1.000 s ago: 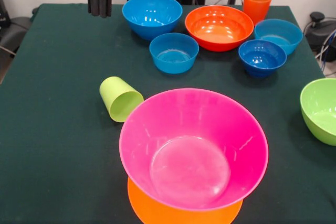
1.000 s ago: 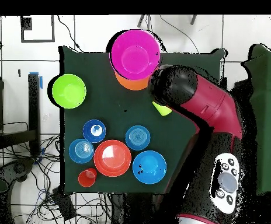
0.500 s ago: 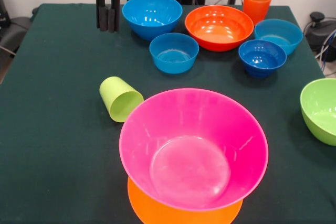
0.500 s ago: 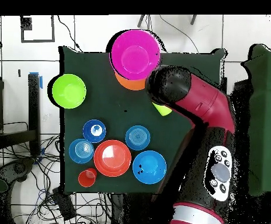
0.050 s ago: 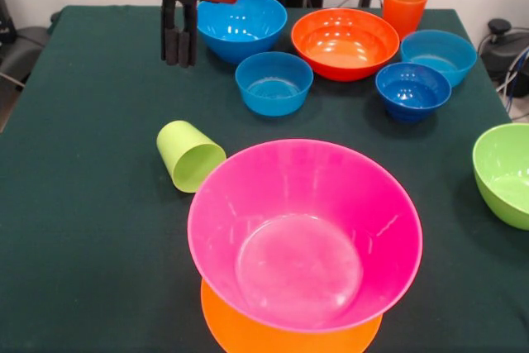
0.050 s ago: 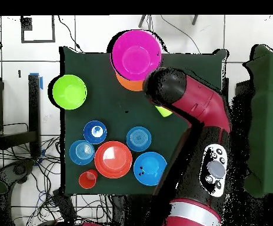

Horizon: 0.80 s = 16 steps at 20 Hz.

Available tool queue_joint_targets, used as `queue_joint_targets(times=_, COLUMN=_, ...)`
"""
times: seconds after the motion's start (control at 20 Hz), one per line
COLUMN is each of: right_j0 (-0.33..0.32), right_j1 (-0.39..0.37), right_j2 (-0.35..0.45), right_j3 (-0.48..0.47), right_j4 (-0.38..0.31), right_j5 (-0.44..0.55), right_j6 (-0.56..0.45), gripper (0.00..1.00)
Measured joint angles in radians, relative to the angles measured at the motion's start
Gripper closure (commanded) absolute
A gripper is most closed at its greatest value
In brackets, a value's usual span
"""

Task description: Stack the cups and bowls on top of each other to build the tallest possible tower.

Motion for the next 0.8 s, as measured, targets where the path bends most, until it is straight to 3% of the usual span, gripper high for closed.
queue_joint_targets(times=0.45, right_j0=0.079, right_j1=-0.057, right_j2=-0.003, right_j3=0.059, right_j4=0.000, right_j5=-0.003, right_j6=0.030, gripper=1.00)
queue_joint_targets(times=0.8, right_j0=0.176, right_j1=-0.136, right_j2=-0.022, right_j3=0.139, right_j4=0.006, right_j5=-0.003, right_j6=0.143, gripper=1.00)
